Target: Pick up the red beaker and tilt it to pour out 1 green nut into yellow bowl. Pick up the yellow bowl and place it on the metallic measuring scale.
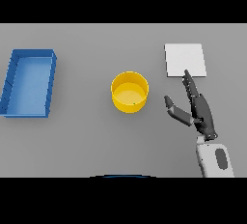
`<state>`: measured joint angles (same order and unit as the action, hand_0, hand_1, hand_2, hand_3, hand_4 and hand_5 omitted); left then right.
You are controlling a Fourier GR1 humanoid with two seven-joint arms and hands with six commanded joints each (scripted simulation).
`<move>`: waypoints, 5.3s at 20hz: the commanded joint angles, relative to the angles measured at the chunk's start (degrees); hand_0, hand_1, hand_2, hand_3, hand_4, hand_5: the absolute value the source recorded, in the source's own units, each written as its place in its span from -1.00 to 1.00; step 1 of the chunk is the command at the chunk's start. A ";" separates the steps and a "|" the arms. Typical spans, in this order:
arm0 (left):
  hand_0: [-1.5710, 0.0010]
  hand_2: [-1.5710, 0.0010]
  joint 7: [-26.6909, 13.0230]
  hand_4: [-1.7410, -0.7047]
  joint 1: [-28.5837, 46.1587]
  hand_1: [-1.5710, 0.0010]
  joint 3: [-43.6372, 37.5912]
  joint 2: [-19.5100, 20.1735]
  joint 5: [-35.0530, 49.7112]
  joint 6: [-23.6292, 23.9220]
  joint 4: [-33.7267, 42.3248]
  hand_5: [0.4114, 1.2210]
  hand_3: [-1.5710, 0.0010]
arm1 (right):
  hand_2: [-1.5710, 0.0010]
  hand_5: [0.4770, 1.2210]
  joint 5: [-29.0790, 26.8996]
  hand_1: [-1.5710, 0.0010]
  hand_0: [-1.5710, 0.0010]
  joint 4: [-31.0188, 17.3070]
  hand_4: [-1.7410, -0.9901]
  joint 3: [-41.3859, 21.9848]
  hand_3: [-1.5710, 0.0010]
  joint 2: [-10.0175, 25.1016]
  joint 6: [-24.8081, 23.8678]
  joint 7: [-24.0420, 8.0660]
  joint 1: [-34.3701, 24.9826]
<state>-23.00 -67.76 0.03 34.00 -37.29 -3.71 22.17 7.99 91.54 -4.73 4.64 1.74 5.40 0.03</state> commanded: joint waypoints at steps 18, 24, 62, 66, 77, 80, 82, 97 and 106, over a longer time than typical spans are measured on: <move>-1.00 -1.00 -11.87 -0.54 33.03 -1.00 -3.06 -3.44 11.54 3.64 36.58 0.20 -0.62 | 1.00 -0.32 0.89 1.00 1.00 0.35 0.11 -0.52 1.00 0.69 0.24 -0.29 -0.24; -0.25 0.05 -11.89 0.58 36.62 -0.06 -4.96 -4.50 18.51 -4.83 43.95 -0.25 0.41 | 1.00 -0.33 1.56 1.00 1.00 0.35 0.12 -0.99 1.00 0.08 -0.33 -0.22 0.46; 1.00 1.00 -6.89 0.85 38.69 1.00 -5.74 -6.11 17.25 -6.43 47.50 -0.24 1.00 | 1.00 -0.54 31.65 1.00 1.00 -13.32 0.40 -27.36 1.00 16.79 21.46 1.77 -32.30; 1.00 1.00 -6.06 0.83 38.09 1.00 -5.93 -6.29 17.23 -6.17 45.94 -0.21 1.00 | 1.00 -0.52 33.09 1.00 1.00 -17.97 0.37 -29.30 1.00 15.76 21.10 4.26 -34.39; 1.00 1.00 -7.31 0.84 37.78 1.00 -5.77 -6.47 17.22 -6.31 46.77 -0.22 1.00 | 1.00 -0.40 34.44 1.00 1.00 -23.90 0.23 -32.38 1.00 15.43 24.06 7.12 -36.56; 1.00 1.00 -7.53 0.83 39.08 1.00 -5.54 -6.59 17.57 -6.63 49.06 -0.22 1.00 | 0.99 -0.37 35.05 1.00 1.00 -24.57 0.21 -33.07 0.96 14.80 23.58 7.50 -36.78; 1.00 1.00 -7.43 0.83 39.37 1.00 -5.65 -6.48 17.19 -6.13 48.62 -0.21 1.00 | 0.96 -0.30 35.20 1.00 1.00 -26.40 0.19 -32.92 0.92 13.83 22.29 7.71 -37.34; 1.00 1.00 -7.29 0.83 38.49 1.00 -5.89 -6.27 17.36 -6.36 47.72 -0.21 1.00 | -0.74 0.92 33.82 -0.74 -0.79 -24.35 -0.82 -34.19 -0.43 14.96 24.42 5.44 -37.42; 1.00 1.00 -7.31 0.84 38.56 1.00 -5.93 -5.87 17.29 -6.45 48.28 -0.21 1.00 | -0.96 0.99 29.35 -0.97 -0.97 -17.55 -0.95 -30.91 -0.69 19.74 28.96 2.88 -39.30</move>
<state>-30.26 -29.21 -5.90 28.13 -19.99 -10.15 70.46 37.32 73.97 -35.64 24.41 30.70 8.23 -39.27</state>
